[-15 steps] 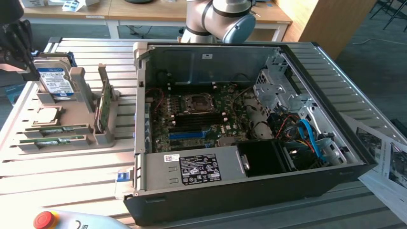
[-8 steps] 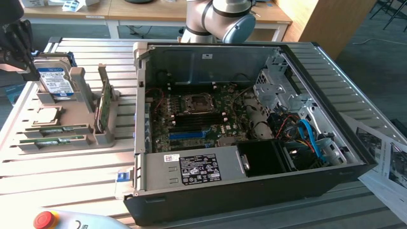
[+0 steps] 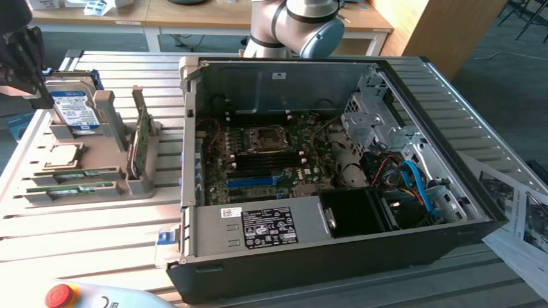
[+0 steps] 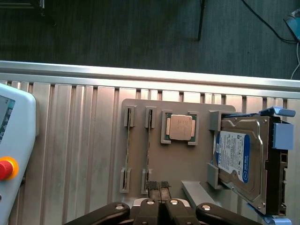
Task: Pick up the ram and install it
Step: 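Pick up the ram and move it above insertion slot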
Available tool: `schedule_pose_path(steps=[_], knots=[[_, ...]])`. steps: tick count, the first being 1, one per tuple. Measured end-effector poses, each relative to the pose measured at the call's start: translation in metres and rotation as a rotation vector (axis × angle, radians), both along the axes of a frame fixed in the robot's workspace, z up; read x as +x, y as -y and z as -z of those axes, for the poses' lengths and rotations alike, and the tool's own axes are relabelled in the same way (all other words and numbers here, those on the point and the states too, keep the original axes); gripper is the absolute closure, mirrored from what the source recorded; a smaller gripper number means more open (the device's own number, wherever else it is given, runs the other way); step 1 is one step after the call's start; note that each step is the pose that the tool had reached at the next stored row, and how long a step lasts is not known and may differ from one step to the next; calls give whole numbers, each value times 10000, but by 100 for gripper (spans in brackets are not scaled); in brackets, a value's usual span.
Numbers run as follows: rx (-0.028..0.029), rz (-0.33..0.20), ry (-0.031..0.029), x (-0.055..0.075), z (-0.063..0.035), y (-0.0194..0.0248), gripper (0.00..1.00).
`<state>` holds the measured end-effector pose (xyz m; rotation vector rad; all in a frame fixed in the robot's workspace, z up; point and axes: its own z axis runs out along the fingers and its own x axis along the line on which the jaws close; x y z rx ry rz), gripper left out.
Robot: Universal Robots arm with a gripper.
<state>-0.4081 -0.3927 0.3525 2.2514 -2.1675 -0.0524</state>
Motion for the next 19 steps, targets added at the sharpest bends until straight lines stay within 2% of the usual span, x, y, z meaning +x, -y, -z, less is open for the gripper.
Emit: schedule_pose_path(steps=[1, 2, 3, 4, 5, 10, 13, 19], knots=[[0, 0, 0, 0, 0, 0, 83], [0, 0, 0, 0, 0, 0, 83], [0, 0, 0, 0, 0, 0, 77], [0, 0, 0, 0, 0, 0, 77], [0, 0, 0, 0, 0, 0, 70], [0, -1, 1, 0, 0, 0, 70], [22, 1, 17, 0, 3, -1, 70], [22, 0, 15, 0, 46, 0, 70]])
